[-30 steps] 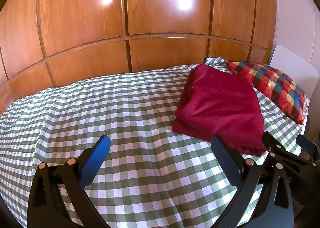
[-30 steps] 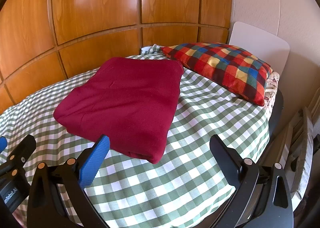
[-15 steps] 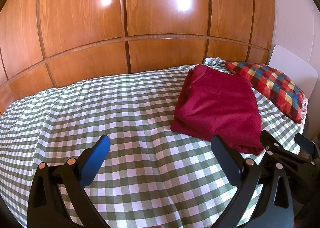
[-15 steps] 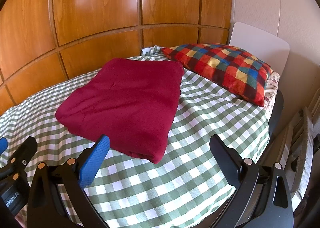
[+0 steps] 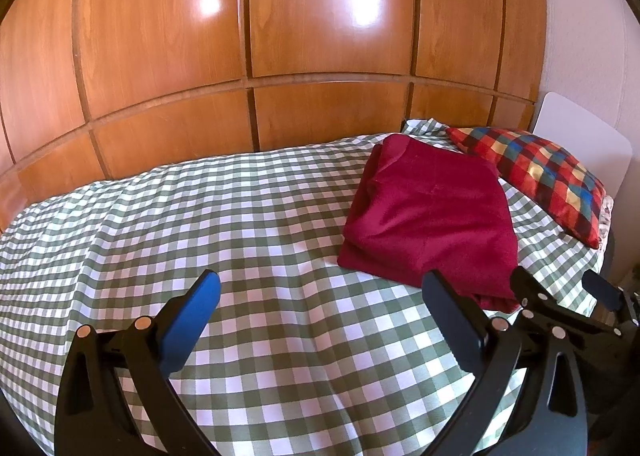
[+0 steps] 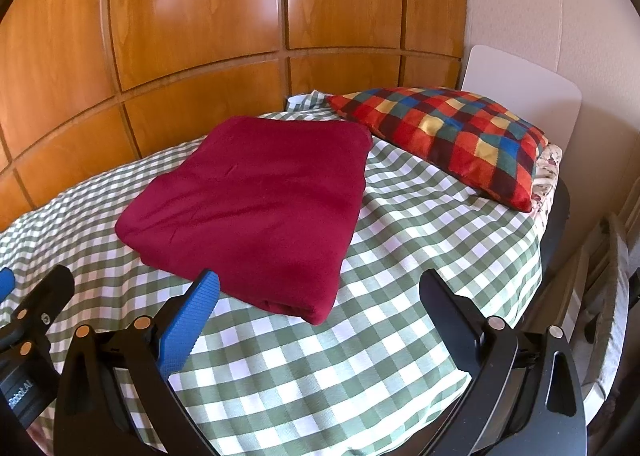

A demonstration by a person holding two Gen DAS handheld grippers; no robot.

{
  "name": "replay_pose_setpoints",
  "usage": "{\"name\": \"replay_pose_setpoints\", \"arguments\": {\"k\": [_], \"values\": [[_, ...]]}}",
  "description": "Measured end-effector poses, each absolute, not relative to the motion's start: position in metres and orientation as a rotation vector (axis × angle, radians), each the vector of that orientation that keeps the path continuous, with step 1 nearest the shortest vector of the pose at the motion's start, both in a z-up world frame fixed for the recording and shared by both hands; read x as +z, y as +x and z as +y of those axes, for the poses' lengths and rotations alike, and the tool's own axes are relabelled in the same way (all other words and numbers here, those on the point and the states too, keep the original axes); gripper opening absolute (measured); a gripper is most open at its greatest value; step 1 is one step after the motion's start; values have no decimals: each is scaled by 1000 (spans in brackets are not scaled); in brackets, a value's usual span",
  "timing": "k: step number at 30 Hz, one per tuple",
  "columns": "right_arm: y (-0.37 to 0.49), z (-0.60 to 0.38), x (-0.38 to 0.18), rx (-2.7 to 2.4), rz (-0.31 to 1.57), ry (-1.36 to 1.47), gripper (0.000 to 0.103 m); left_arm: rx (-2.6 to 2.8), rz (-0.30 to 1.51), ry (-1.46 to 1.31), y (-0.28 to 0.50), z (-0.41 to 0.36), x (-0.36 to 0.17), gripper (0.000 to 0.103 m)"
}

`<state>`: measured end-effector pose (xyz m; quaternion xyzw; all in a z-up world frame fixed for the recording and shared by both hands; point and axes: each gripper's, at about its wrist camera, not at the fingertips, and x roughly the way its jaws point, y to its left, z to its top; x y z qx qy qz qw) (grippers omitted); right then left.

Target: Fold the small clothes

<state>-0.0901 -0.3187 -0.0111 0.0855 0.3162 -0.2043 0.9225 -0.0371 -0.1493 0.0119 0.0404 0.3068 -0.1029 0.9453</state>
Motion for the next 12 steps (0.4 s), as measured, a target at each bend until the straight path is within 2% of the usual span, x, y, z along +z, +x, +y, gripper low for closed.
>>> {"name": "replay_pose_setpoints", "arguments": {"k": [12], "values": [[-93, -323, -14, -438, 651, 188, 99, -273, 677, -1, -31, -137, -3, 101]]}}
